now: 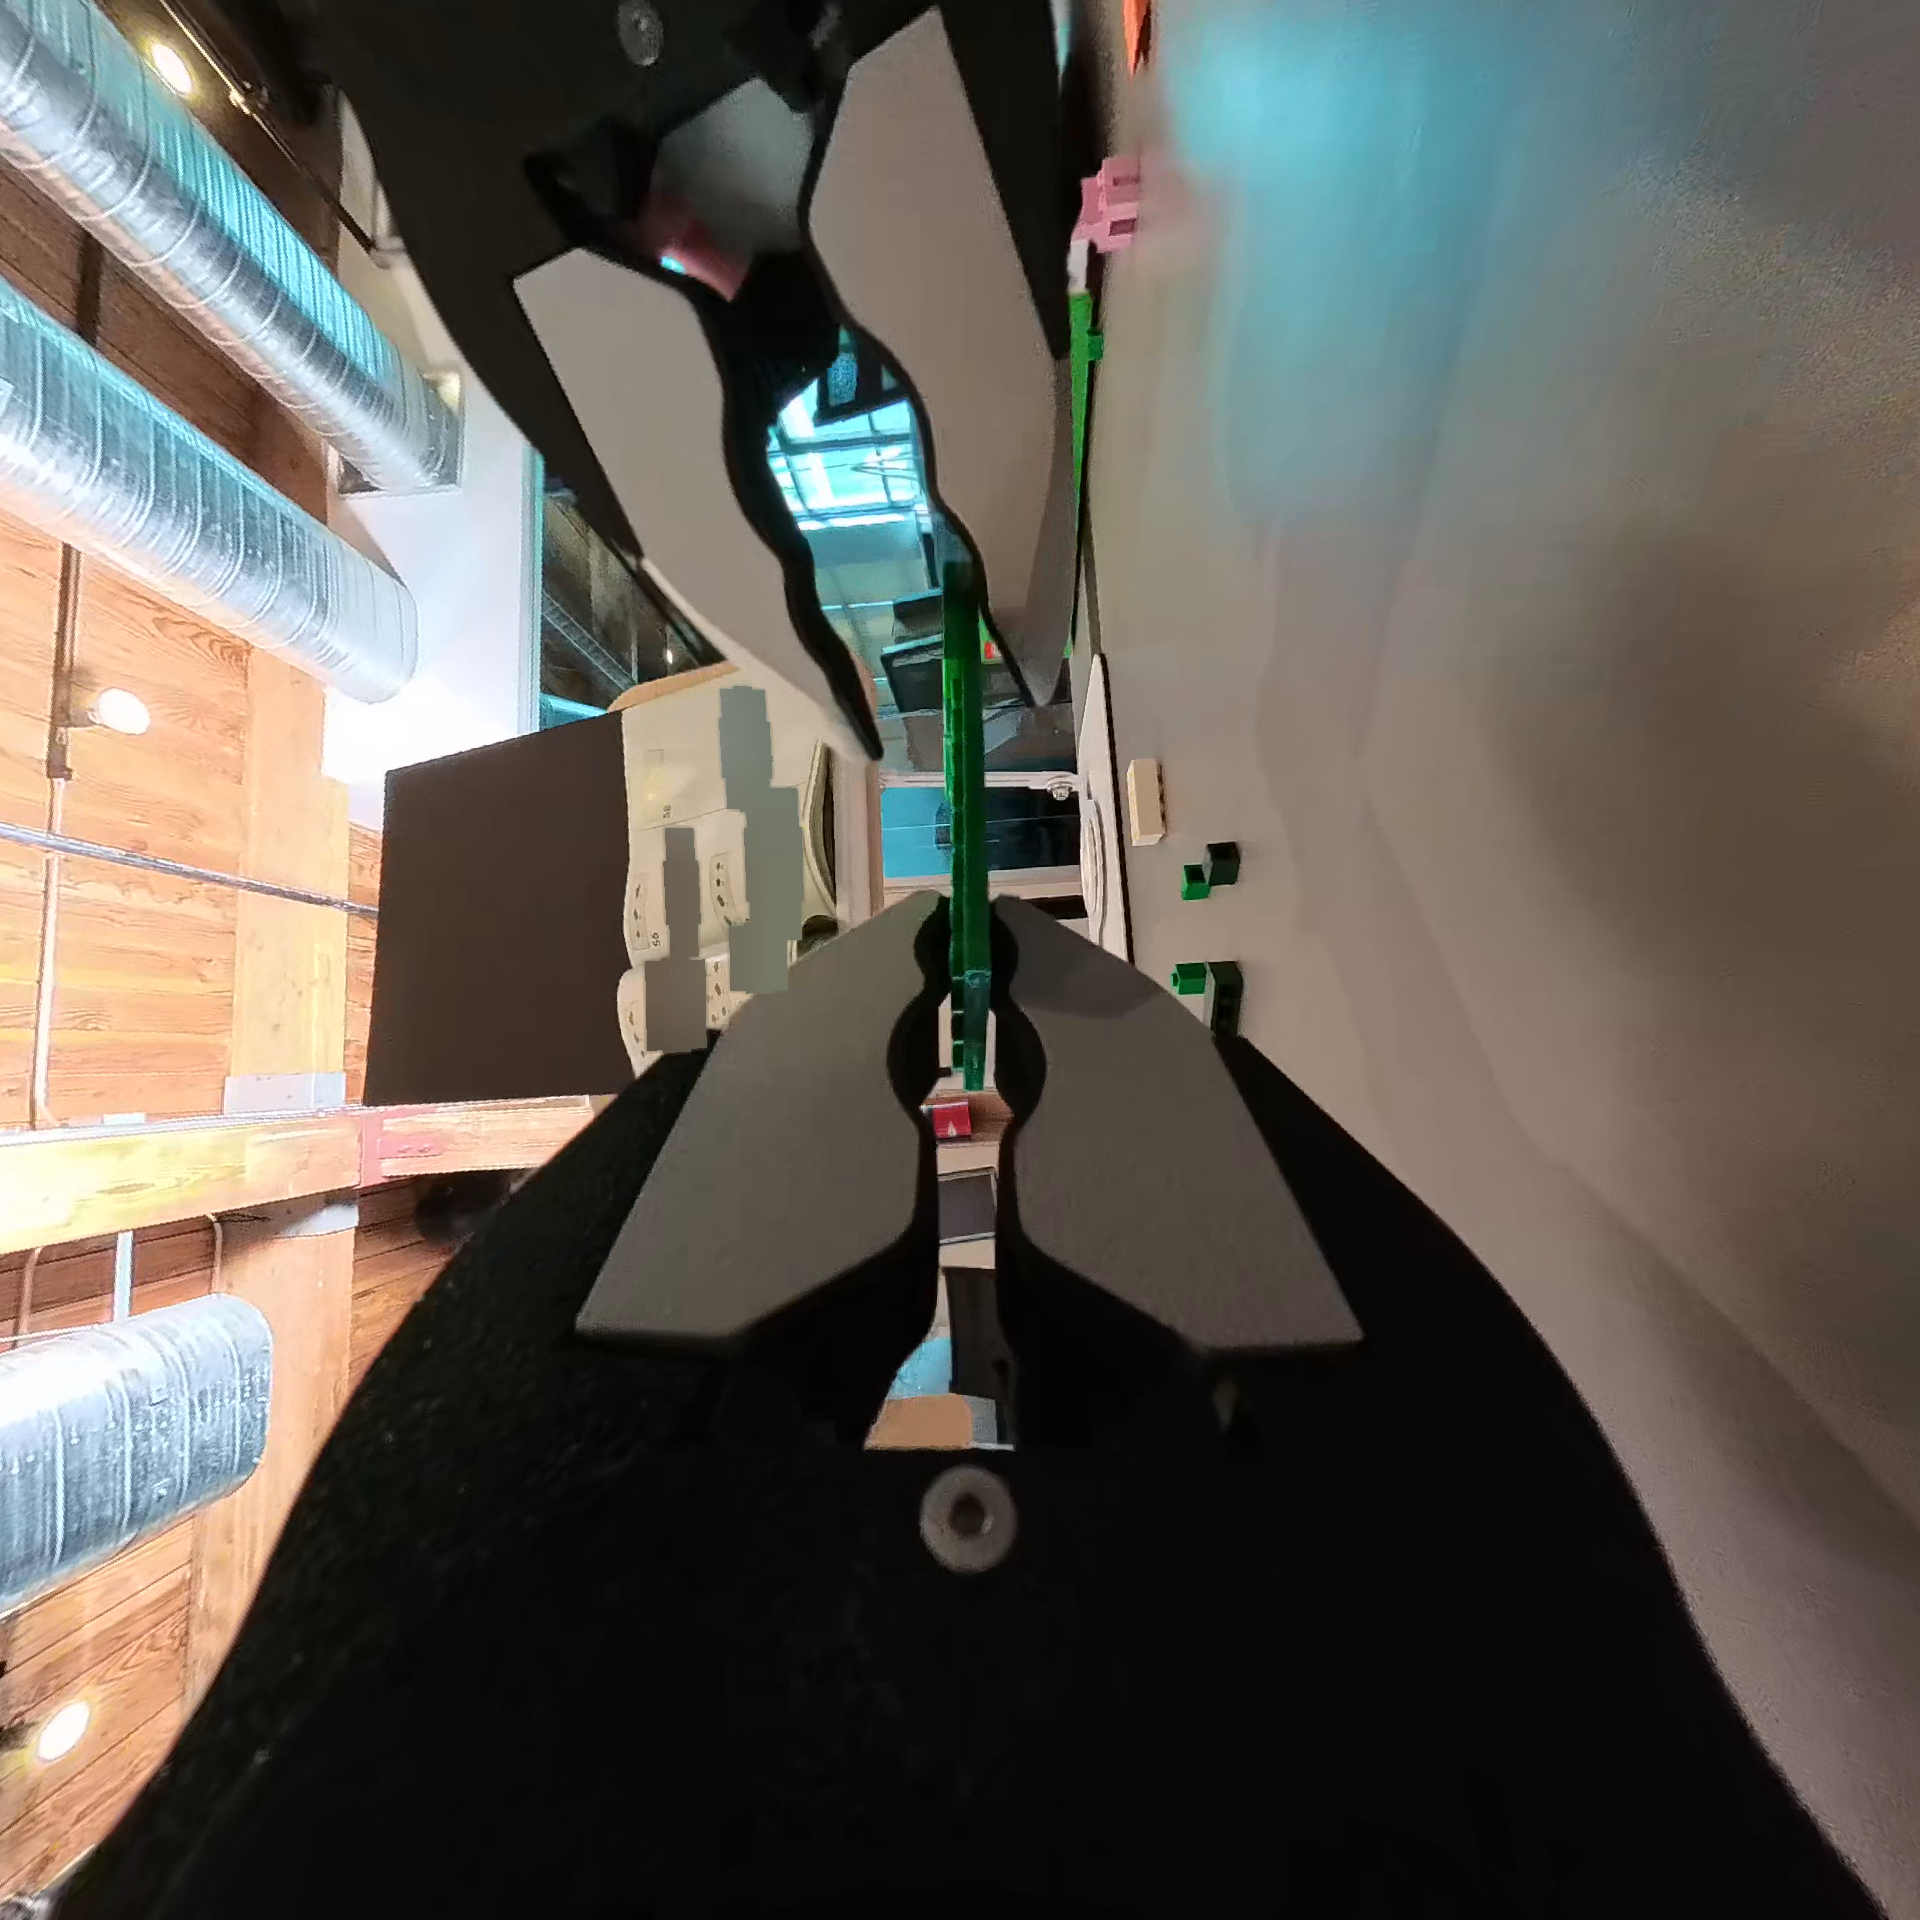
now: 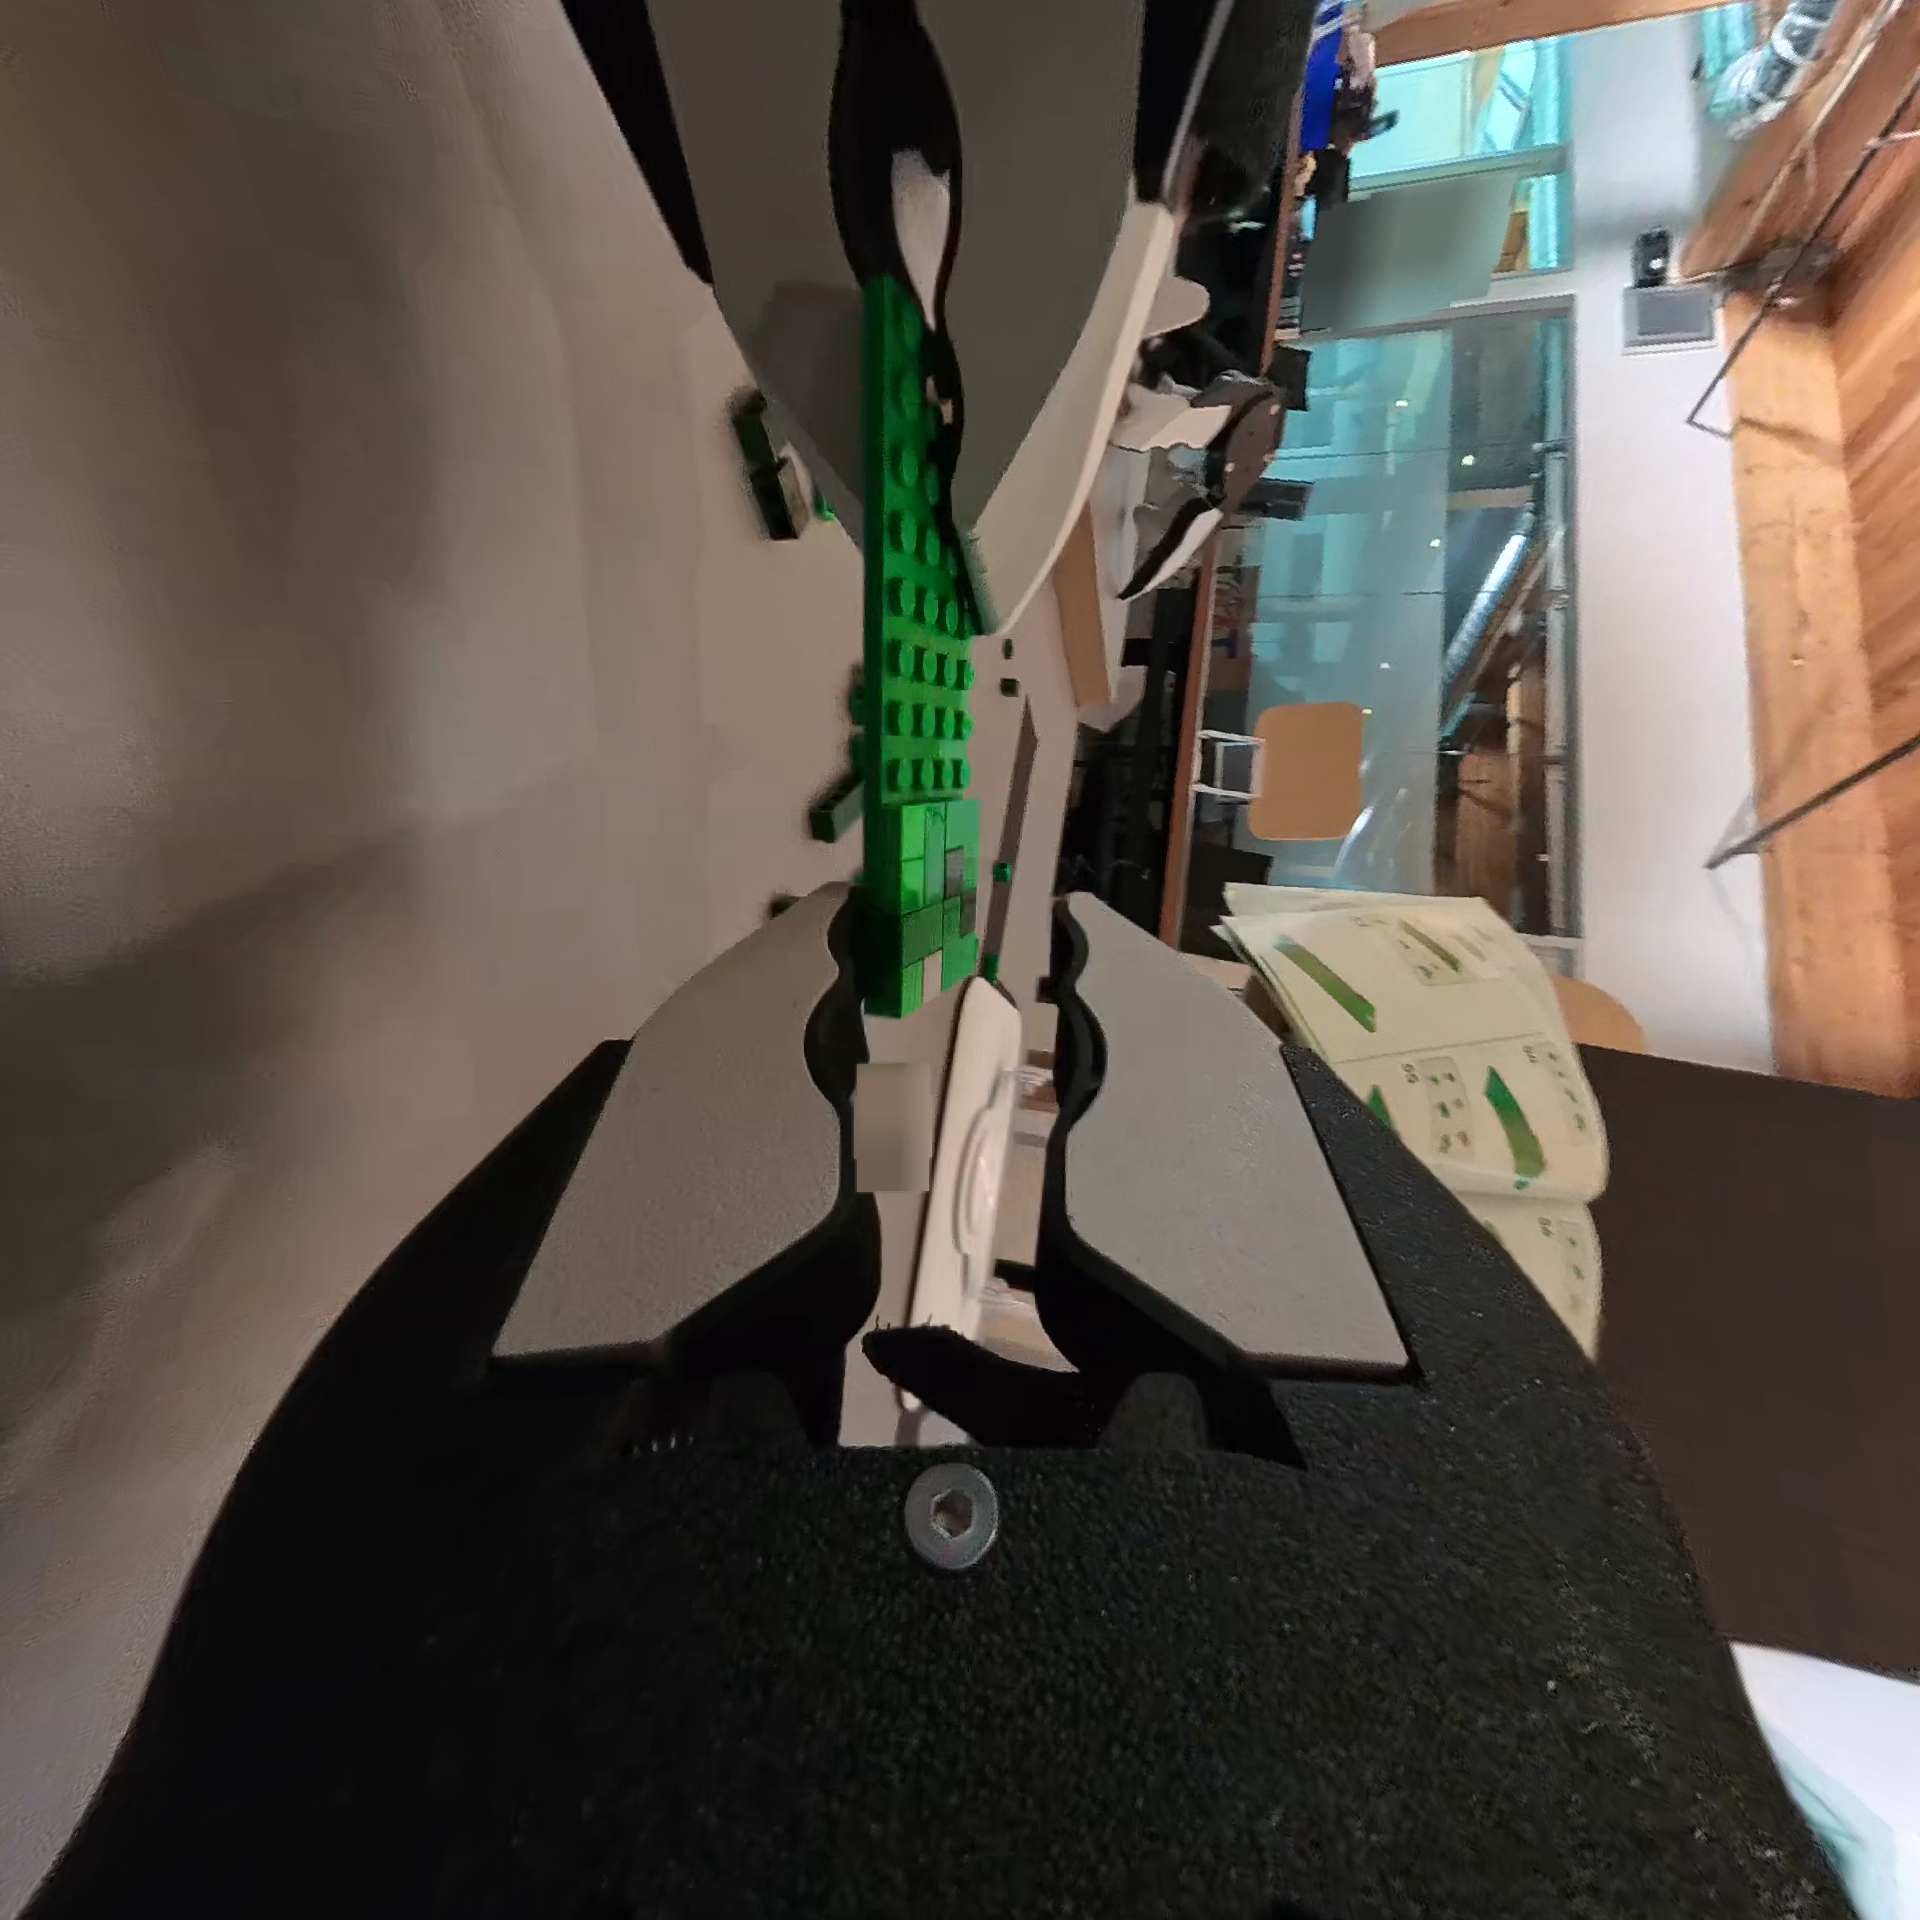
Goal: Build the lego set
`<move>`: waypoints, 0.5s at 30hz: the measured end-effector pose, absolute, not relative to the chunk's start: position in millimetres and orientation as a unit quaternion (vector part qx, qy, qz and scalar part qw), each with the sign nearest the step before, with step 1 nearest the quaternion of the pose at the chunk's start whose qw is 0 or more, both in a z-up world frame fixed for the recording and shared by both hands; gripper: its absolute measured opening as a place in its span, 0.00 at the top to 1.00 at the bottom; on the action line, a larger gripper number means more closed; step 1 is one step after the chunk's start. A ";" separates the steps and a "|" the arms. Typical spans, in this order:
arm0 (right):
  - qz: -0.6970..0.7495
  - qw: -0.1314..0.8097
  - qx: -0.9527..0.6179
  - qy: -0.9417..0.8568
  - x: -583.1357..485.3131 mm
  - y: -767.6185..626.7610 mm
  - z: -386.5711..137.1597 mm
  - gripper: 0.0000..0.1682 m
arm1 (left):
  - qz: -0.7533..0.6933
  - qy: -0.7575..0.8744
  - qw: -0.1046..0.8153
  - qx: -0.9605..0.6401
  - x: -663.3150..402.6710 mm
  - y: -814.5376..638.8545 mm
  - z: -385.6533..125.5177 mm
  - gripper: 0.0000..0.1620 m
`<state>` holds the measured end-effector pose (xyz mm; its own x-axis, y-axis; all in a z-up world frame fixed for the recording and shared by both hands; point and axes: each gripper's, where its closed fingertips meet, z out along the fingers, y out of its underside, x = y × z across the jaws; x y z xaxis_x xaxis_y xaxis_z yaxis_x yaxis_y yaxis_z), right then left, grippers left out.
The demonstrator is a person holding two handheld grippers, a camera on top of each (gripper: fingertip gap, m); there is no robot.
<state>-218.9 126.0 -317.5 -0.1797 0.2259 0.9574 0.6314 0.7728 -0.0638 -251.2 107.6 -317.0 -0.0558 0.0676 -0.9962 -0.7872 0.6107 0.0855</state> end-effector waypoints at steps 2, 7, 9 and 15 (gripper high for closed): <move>-0.194 0.583 -0.269 -0.742 -217.8 126.0 -315.1 0.83 | 0.341 0.637 0.630 -0.283 -252.4 108.2 -315.4 0.97; -0.236 0.593 -0.233 -0.734 -218.2 128.8 -314.1 0.96 | 0.331 0.632 0.636 -0.294 -254.0 109.0 -314.3 0.97; -0.232 0.600 -0.244 -0.725 -218.6 131.1 -310.3 0.96 | 0.318 0.627 0.643 -0.303 -254.2 110.2 -313.6 0.96; -0.256 0.639 -0.245 -0.682 -212.8 149.7 -285.3 0.96 | 0.218 0.560 0.675 -0.429 -263.5 126.8 -303.7 0.77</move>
<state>-212.8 149.7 -285.3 -0.0620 0.0080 0.9980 0.6619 0.7488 0.0351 -263.5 126.8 -303.7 0.2788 -0.1862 -0.9421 -0.7745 0.5365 -0.3352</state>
